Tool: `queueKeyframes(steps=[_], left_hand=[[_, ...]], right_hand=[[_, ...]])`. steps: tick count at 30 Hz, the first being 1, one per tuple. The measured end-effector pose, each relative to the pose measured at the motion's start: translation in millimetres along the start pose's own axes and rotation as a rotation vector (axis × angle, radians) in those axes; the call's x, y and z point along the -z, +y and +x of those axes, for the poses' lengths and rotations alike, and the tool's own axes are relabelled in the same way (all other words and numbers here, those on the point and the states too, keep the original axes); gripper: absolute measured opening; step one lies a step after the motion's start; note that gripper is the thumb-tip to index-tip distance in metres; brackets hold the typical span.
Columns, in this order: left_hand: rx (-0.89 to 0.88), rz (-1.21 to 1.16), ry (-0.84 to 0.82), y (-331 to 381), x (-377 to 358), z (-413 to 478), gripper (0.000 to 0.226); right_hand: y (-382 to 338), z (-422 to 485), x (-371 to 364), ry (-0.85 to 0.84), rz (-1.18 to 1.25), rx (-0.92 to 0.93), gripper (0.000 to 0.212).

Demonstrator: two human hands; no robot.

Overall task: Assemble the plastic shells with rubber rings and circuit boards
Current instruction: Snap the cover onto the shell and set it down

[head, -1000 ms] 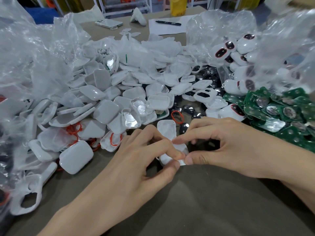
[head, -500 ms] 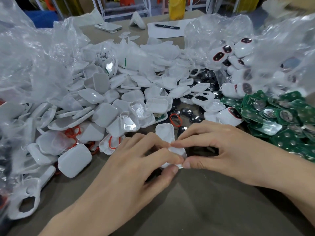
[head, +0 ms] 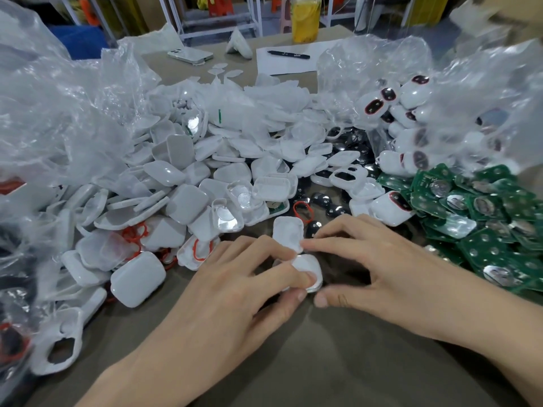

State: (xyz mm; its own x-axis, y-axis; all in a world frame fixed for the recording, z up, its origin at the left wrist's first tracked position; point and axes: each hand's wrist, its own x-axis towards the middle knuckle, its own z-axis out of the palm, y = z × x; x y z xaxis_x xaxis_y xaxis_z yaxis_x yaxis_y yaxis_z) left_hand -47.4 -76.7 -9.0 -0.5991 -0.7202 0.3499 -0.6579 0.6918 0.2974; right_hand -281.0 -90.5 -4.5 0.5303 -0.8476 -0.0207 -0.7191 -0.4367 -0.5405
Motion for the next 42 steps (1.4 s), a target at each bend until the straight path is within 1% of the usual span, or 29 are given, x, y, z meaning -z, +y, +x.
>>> queueKeyframes(steps=[2, 6, 8, 9, 12, 14, 16, 19, 22, 24, 25, 26, 28, 30, 31, 33, 35, 42], left_hand=[[0.003, -0.007, -0.016, 0, 1, -2, 0.019], [-0.004, -0.051, -0.052, -3, 3, -2, 0.020], [-0.010, -0.081, -0.034, -4, 4, -5, 0.023], [0.015, -0.128, -0.011, -3, 6, -5, 0.024], [0.259, -0.413, 0.147, 0, 11, -6, 0.028], [0.389, -0.548, 0.219, 0, 14, -2, 0.025], [0.448, -0.652, 0.196, 1, 15, 1, 0.021], [0.521, -0.885, 0.144, 0, 15, 4, 0.019], [0.557, -1.070, 0.156, -5, 17, 7, 0.013], [0.599, -1.188, 0.196, -8, 17, 9, 0.013], [0.619, -1.230, 0.209, -10, 17, 9, 0.015], [0.634, -1.249, 0.218, -11, 17, 9, 0.017], [0.627, -1.238, 0.225, -12, 15, 9, 0.019], [0.595, -1.192, 0.229, -11, 14, 9, 0.021], [0.582, -1.162, 0.229, -11, 14, 8, 0.026], [0.567, -1.110, 0.228, -11, 12, 8, 0.031], [0.558, -1.081, 0.225, -12, 12, 7, 0.029], [0.554, -1.178, 0.229, -15, 12, 8, 0.026]], right_hand=[[-2, -3, -4, 0.022, -0.018, -0.018, 0.078], [-10, -4, -5, 0.067, -0.043, -0.029, 0.064], [-13, -6, -5, 0.085, -0.053, -0.025, 0.059], [-14, -7, -5, 0.103, -0.051, -0.029, 0.057], [-20, -9, -3, 0.192, -0.014, -0.045, 0.053], [-24, -7, -1, 0.249, 0.011, -0.039, 0.049], [-28, -3, 0, 0.287, 0.019, -0.021, 0.045], [-34, 5, 0, 0.323, 0.005, 0.004, 0.043], [-37, 17, -3, 0.329, 0.016, 0.040, 0.044], [-38, 25, -4, 0.331, 0.136, 0.036, 0.047], [-38, 28, -4, 0.321, 0.271, 0.008, 0.046], [-38, 31, -4, 0.303, 0.435, -0.028, 0.046], [-38, 34, -2, 0.268, 0.701, -0.068, 0.036], [-37, 35, -2, 0.270, 0.826, -0.082, 0.025], [-38, 34, -2, 0.276, 0.868, -0.090, 0.022], [-38, 34, -3, 0.295, 0.903, -0.096, 0.018], [-40, 33, -4, 0.308, 0.907, -0.094, 0.016], [-45, 32, -1, 0.346, 0.897, -0.068, 0.016]])
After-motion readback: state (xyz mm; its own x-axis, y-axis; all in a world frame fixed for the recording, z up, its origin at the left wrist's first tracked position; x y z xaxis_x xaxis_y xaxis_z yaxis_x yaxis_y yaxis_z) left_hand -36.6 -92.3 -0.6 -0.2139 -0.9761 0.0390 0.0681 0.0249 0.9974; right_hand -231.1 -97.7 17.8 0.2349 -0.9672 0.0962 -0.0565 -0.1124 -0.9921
